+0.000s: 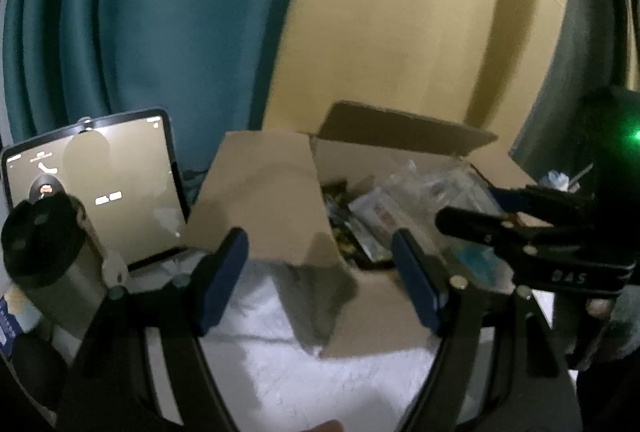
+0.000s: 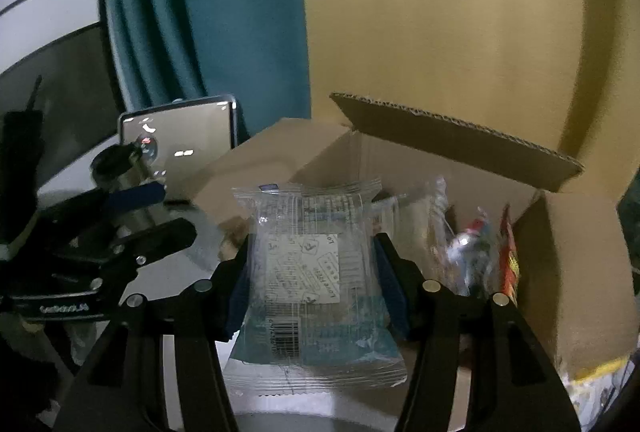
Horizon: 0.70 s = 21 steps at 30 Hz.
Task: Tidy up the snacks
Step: 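Lower the pastry into the box and open the right gripper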
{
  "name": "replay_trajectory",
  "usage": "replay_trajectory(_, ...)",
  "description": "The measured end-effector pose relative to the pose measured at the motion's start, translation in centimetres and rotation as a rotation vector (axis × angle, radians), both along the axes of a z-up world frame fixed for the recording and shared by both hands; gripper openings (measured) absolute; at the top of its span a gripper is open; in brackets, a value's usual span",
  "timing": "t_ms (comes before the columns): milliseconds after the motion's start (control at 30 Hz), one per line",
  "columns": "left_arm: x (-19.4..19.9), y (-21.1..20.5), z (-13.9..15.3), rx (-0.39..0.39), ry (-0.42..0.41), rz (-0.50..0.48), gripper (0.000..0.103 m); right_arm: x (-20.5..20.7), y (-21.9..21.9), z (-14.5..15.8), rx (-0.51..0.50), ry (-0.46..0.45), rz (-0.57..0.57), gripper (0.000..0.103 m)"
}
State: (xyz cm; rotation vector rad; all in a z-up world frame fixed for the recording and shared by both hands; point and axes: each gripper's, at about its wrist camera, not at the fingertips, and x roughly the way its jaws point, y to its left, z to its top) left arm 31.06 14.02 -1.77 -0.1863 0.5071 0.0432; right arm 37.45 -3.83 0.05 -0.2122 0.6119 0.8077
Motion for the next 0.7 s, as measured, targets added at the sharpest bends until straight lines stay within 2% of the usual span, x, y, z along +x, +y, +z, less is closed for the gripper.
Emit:
replay_trajectory(200,2.4,1.9,-0.3,-0.005,0.004,0.033,0.075,3.9,2.6,0.0,-0.01,-0.002,-0.021,0.059)
replay_trajectory(500,5.0,3.4,-0.6,-0.008,0.013,0.069,0.075,10.8,5.7,-0.4,-0.037,0.067,-0.134,0.06)
replay_trajectory(567,5.4,3.6,-0.6,-0.012,0.015,0.08,0.075,11.9,5.9,-0.2,-0.019,0.091,-0.154,0.064)
replay_trajectory(600,5.5,3.6,-0.6,-0.017,0.015,0.083,0.075,12.1,5.8,0.1,-0.011,0.075,-0.168,0.071)
replay_trajectory(700,5.7,3.4,-0.6,-0.012,0.013,0.084,0.075,12.3,5.4,0.9,0.015,0.057,-0.178,0.077)
